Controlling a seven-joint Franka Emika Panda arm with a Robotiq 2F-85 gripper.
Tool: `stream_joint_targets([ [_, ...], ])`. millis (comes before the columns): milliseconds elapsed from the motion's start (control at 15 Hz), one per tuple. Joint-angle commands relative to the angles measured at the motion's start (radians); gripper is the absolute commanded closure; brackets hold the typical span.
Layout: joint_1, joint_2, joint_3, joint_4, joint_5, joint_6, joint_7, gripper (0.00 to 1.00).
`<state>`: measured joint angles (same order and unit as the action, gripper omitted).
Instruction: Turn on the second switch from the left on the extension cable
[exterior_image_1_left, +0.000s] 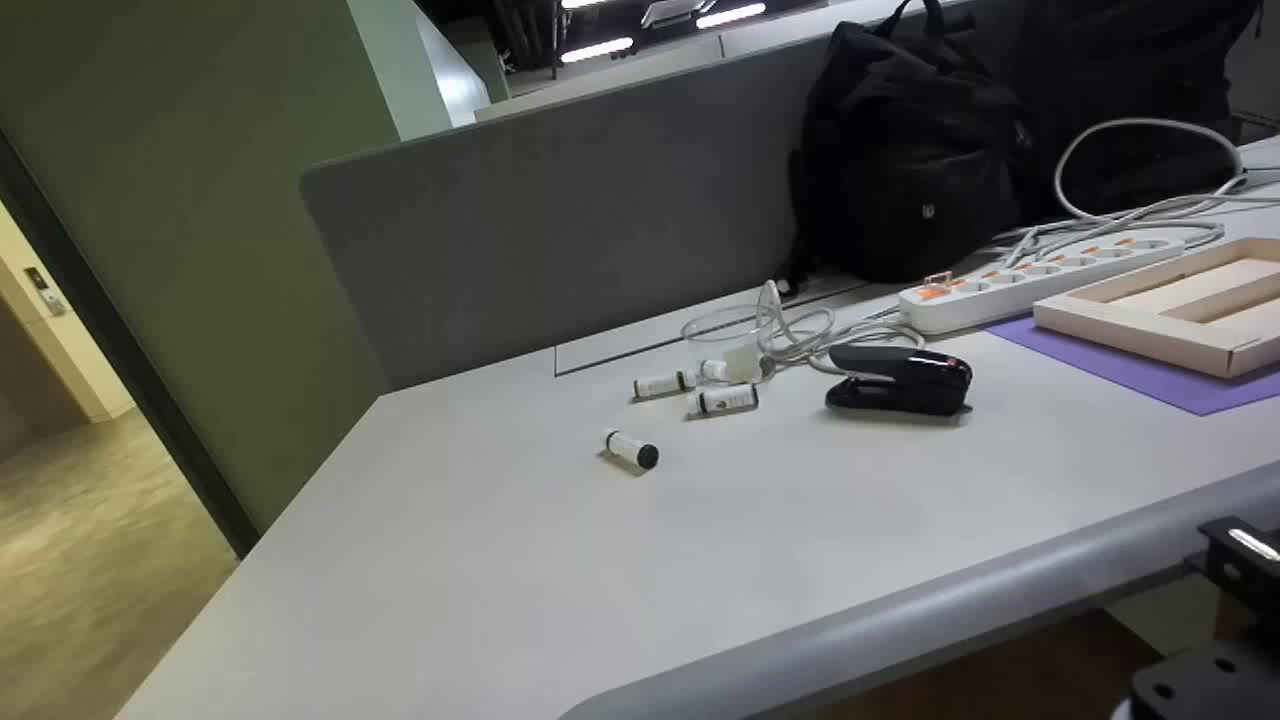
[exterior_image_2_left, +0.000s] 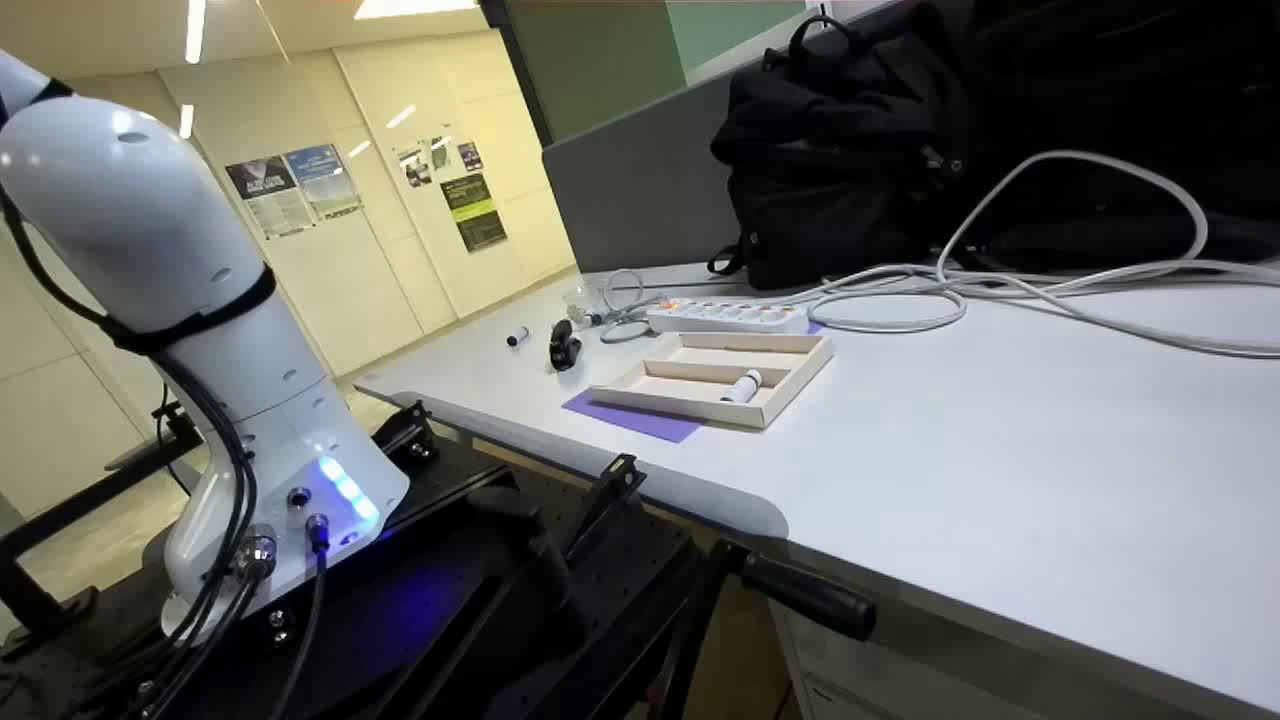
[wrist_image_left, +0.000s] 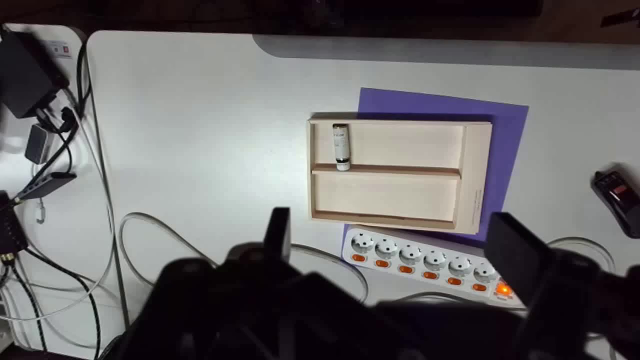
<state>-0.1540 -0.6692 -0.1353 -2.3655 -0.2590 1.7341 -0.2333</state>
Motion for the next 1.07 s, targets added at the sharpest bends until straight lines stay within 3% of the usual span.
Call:
stream_joint_targets([
  [0,0.018,0.000,-0.013,0.003,-0.008,-0.004,0.008,0.00],
  [800,0.018,-0.001,-0.013,0.003,-0.008,-0.004,0.008,0.00],
  [1000,0.018,0.146,-0.002,0.042,0.013,0.173,0.111,0.00],
])
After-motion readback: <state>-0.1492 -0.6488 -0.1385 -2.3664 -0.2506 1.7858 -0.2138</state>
